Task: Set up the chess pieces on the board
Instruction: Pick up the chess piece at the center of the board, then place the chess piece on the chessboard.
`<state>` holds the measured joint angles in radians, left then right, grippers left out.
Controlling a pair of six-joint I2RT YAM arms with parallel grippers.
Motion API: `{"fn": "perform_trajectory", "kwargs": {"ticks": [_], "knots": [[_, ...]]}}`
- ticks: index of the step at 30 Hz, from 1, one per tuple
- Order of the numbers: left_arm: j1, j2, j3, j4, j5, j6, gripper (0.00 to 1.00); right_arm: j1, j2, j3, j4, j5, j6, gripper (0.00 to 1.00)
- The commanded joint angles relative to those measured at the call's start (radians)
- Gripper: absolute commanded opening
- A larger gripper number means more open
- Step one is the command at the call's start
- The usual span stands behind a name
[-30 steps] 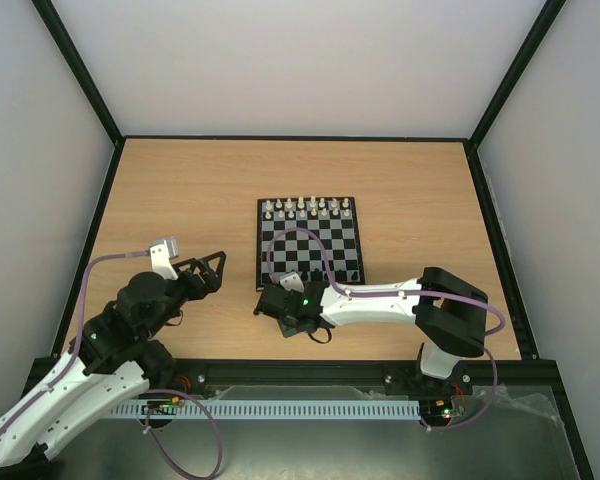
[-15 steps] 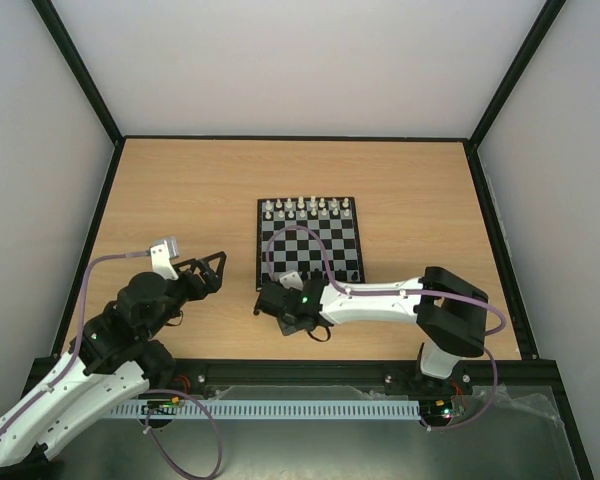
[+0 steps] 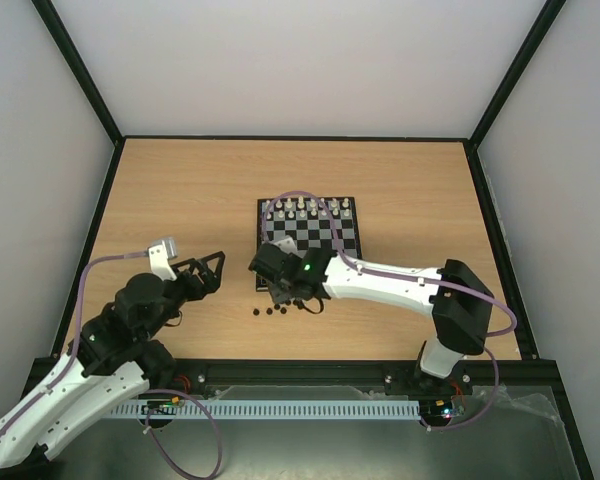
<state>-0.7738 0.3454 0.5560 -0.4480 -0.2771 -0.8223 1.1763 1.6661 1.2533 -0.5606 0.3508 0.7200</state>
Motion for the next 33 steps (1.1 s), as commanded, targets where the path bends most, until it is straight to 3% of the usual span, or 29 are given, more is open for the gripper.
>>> {"fn": "perform_trajectory", "kwargs": {"ticks": [1,9,19,33], "knots": [[-0.002,-0.039,-0.005,0.001,-0.001,-0.013,1.00,-0.046,0.025,0.079,-0.061,-0.011,-0.069,0.03],[-0.002,-0.130,-0.026,0.025,0.002,-0.032,0.99,-0.105,0.136,0.156,-0.041,-0.056,-0.131,0.03],[-0.002,-0.135,-0.022,0.019,-0.008,-0.027,1.00,-0.132,0.232,0.178,-0.013,-0.086,-0.156,0.02],[-0.002,-0.134,-0.032,0.018,-0.019,-0.026,1.00,-0.156,0.256,0.161,0.020,-0.107,-0.166,0.01]]}}
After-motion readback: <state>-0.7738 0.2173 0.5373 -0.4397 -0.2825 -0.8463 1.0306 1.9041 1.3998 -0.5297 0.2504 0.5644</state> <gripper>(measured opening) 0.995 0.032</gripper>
